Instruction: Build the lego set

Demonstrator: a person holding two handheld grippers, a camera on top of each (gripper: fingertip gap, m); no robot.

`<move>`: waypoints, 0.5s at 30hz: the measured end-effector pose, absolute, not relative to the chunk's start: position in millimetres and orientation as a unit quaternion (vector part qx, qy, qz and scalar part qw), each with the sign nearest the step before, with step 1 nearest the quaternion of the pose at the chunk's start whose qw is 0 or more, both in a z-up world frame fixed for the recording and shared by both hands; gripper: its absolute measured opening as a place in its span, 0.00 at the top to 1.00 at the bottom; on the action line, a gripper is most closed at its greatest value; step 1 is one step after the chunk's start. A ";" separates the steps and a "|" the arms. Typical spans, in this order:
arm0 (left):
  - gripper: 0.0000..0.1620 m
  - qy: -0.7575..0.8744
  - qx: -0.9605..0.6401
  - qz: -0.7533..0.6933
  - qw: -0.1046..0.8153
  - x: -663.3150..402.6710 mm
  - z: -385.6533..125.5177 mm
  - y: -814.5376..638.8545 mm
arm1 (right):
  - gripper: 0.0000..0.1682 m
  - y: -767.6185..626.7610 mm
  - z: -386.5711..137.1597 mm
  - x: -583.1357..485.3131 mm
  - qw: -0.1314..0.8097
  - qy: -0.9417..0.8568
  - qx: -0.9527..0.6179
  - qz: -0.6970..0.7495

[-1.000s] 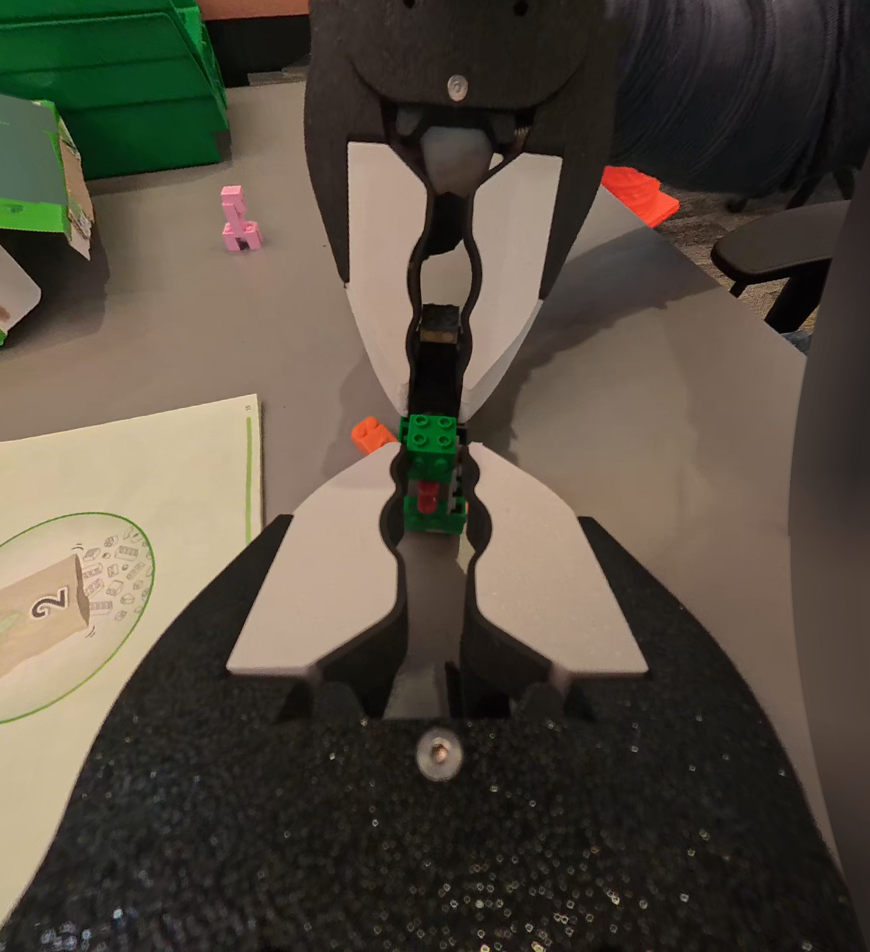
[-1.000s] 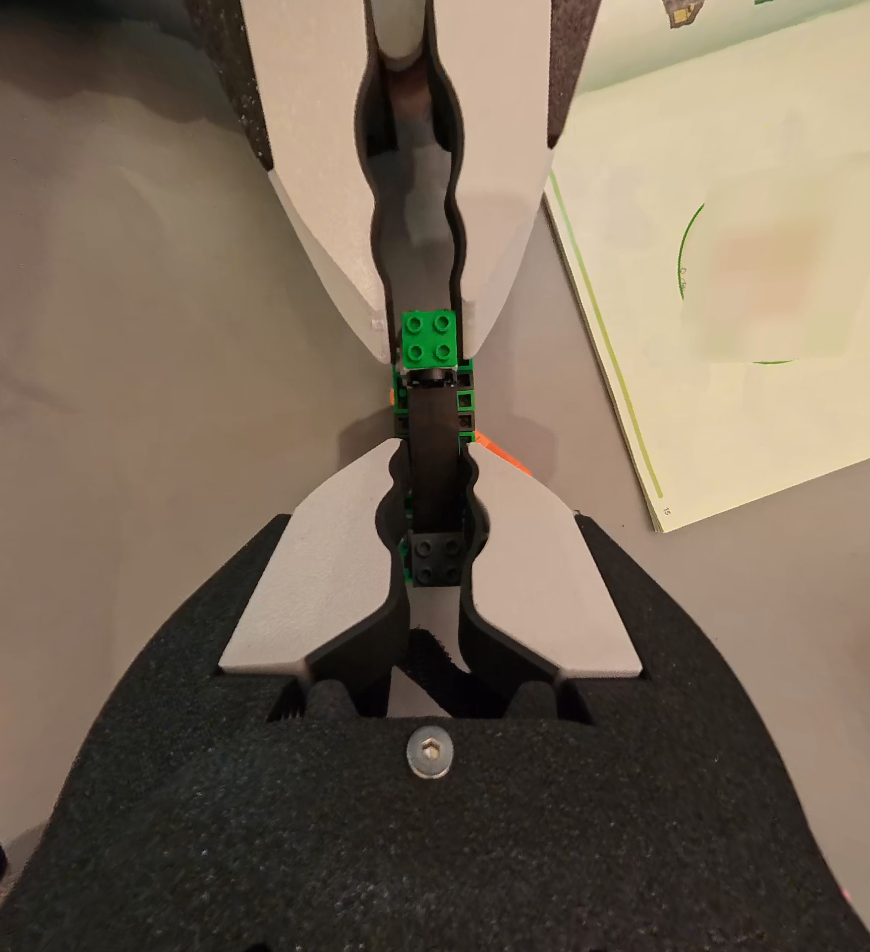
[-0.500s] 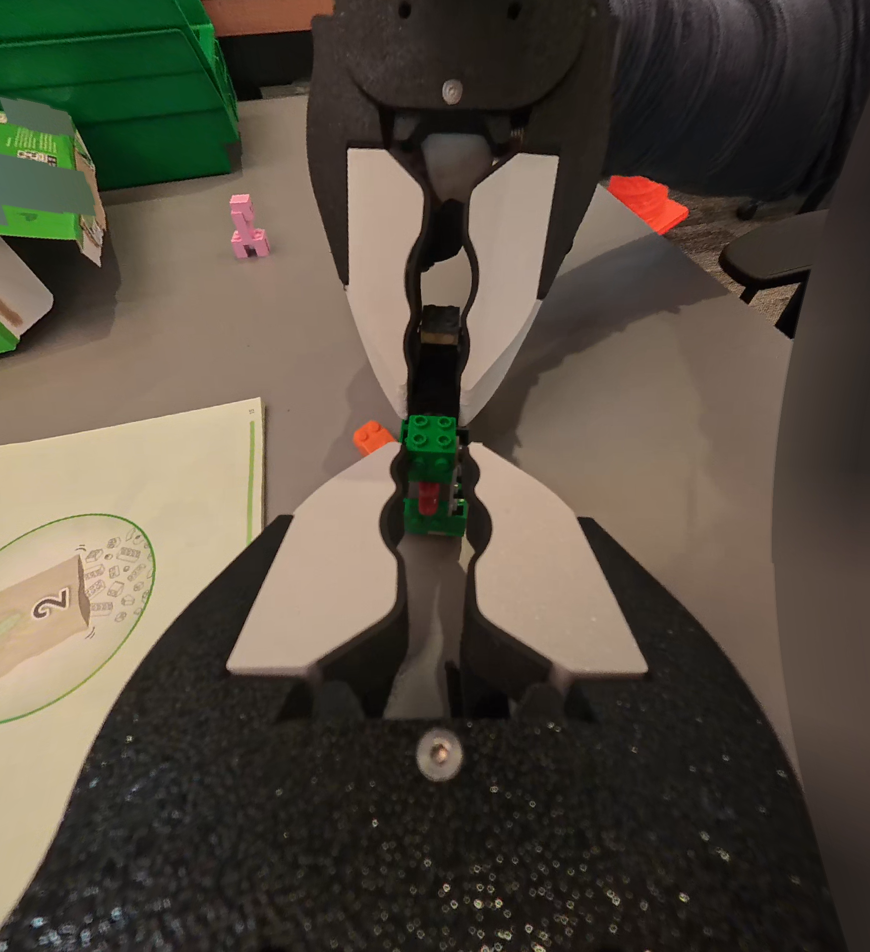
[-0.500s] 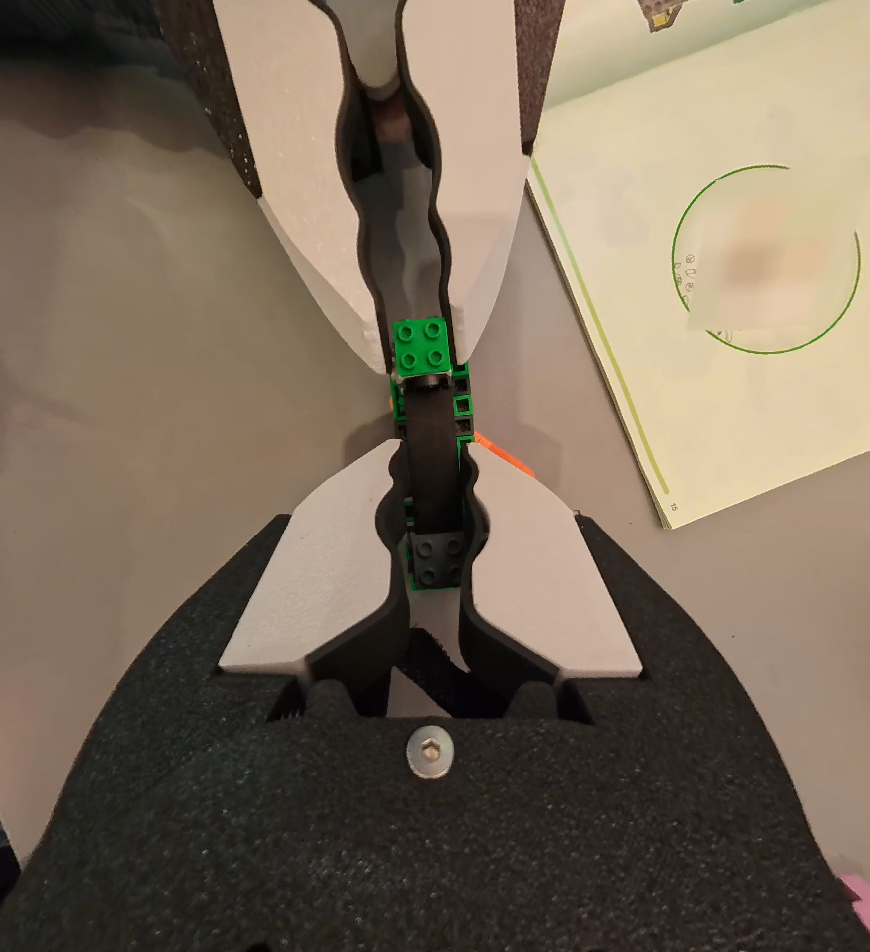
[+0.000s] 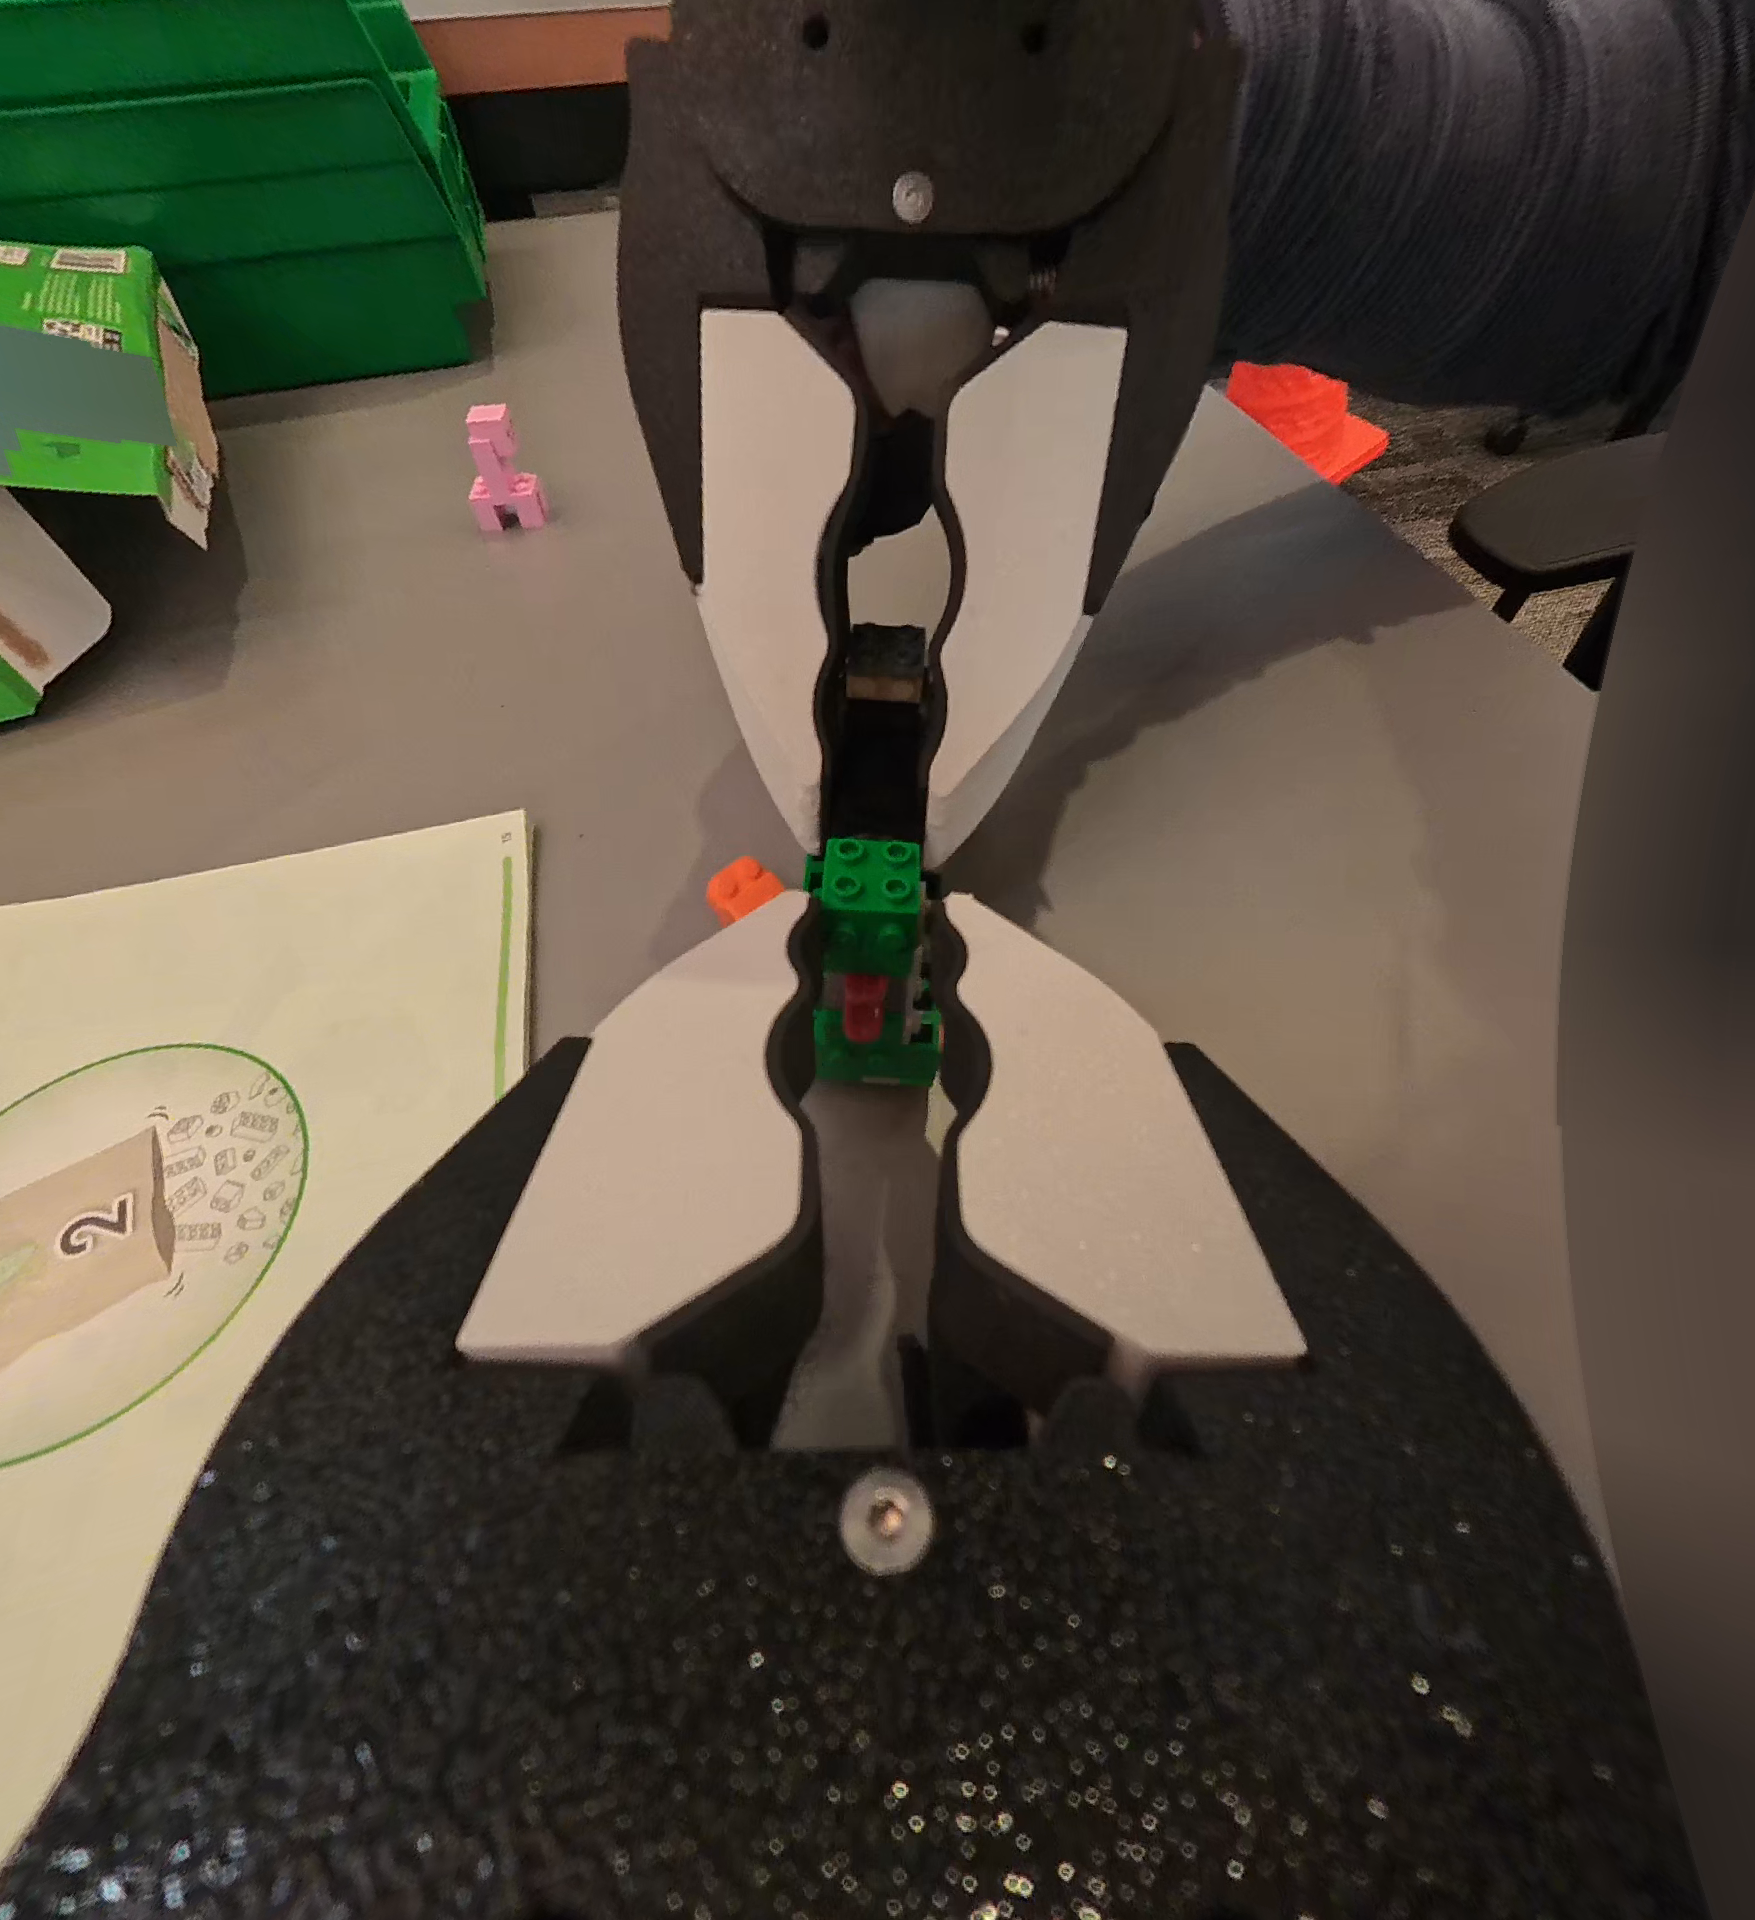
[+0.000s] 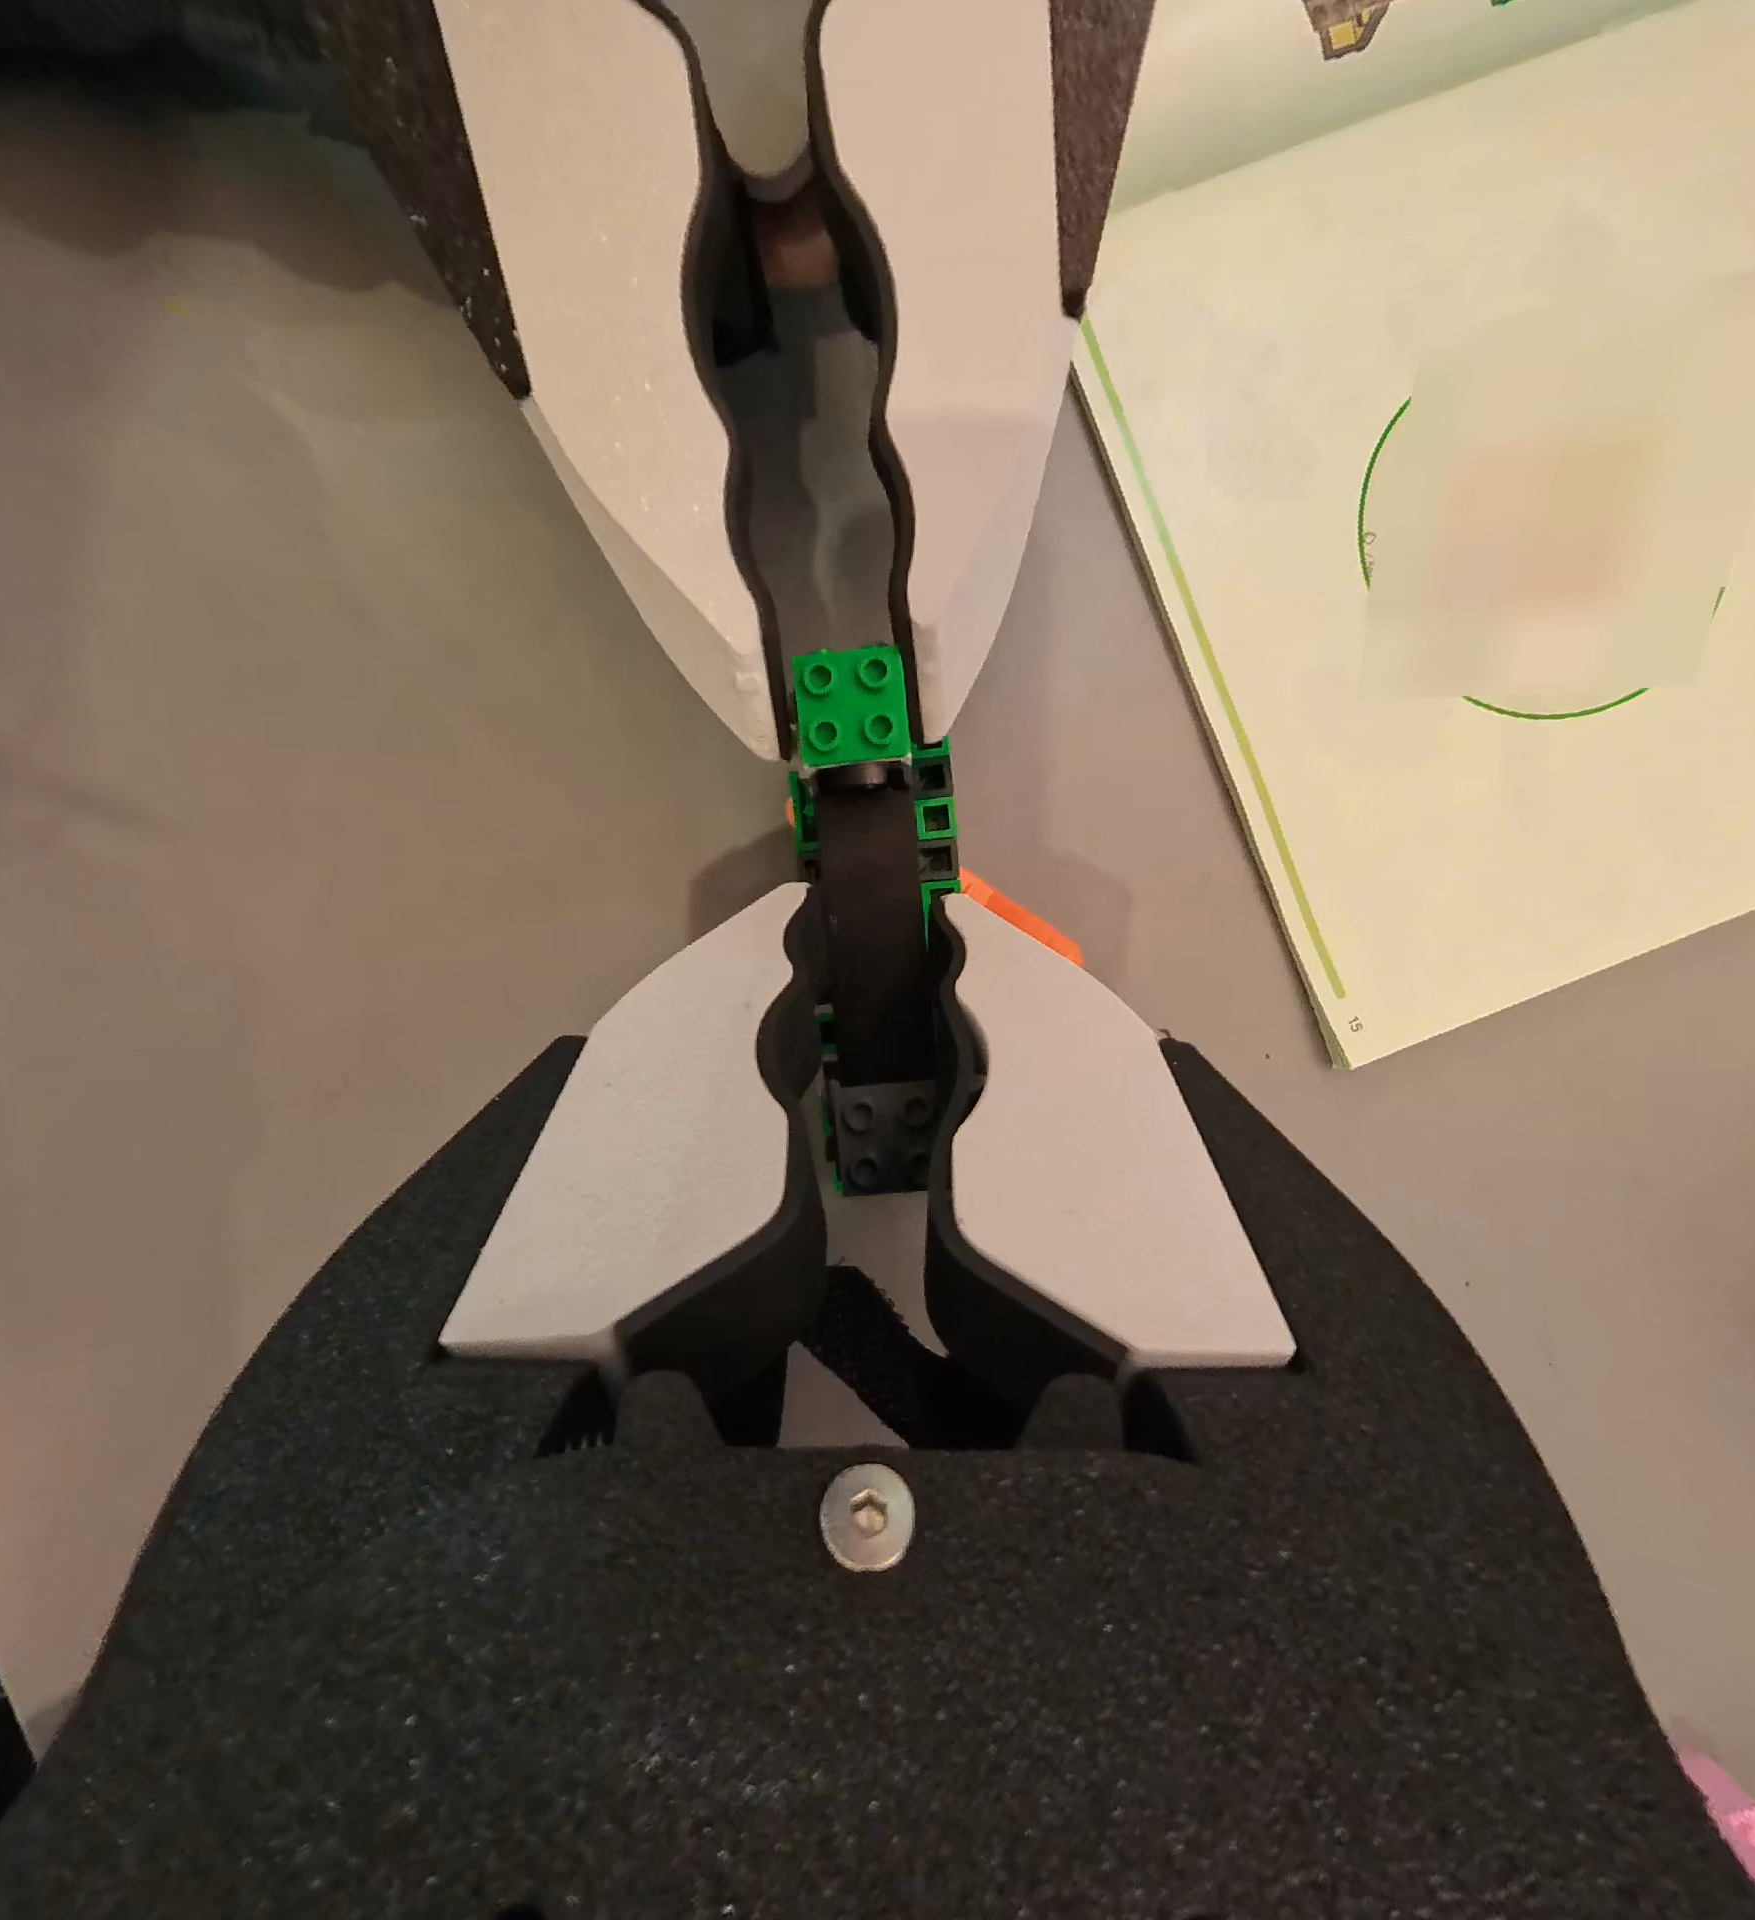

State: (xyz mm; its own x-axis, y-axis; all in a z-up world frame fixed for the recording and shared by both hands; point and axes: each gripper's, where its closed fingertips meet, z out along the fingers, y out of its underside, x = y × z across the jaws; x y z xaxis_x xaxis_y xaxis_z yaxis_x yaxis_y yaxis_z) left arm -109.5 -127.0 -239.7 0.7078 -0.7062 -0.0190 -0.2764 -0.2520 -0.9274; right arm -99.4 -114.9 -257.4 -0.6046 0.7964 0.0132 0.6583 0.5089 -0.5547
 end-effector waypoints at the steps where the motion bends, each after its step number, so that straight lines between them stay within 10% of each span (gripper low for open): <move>1: 0.88 0.319 -0.766 -0.207 0.519 -109.4 -239.5 -126.6 | 0.90 -114.8 -257.5 -99.1 0.136 -0.858 -0.423 0.257; 15: 0.66 0.110 -0.720 -0.208 0.653 -134.1 -189.9 -142.2 | 0.90 -110.9 -199.7 -96.4 0.171 -0.719 -0.471 0.482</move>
